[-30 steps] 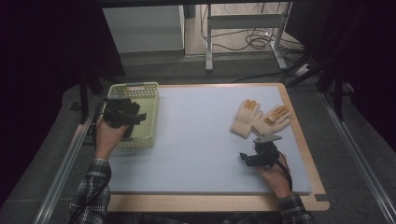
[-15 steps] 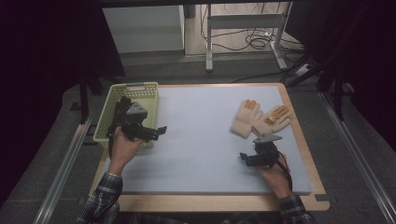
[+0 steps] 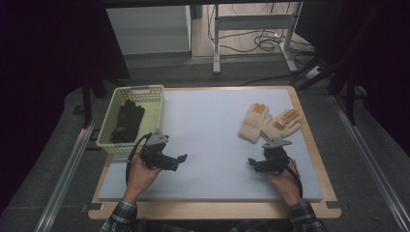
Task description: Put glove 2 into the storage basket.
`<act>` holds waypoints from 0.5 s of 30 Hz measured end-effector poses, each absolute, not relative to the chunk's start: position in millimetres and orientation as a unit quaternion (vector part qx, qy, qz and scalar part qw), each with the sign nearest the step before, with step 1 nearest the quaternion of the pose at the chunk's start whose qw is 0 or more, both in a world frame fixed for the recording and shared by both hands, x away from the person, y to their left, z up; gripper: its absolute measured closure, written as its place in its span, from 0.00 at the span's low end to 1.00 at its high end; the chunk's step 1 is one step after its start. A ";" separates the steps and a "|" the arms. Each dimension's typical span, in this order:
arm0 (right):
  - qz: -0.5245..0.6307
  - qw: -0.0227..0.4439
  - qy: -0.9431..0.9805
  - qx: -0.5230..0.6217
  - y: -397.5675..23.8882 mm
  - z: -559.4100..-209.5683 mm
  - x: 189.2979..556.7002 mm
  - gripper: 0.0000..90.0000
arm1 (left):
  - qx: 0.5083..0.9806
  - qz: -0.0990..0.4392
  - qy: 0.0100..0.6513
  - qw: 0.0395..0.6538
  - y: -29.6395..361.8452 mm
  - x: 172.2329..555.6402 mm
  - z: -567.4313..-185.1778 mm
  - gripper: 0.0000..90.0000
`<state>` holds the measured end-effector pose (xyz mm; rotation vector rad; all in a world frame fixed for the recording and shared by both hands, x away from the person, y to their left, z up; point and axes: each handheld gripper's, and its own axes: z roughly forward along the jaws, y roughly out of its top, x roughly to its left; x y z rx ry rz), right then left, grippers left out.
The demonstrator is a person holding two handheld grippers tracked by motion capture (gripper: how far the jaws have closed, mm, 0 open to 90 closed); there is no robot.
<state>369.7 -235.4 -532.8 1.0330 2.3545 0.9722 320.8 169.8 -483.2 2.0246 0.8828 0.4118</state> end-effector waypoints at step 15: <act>0.348 0.192 0.840 0.370 -235.6 -532.9 370.4 0.18 | 0.831 0.164 0.378 0.374 170.1 306.8 -536.5 0.00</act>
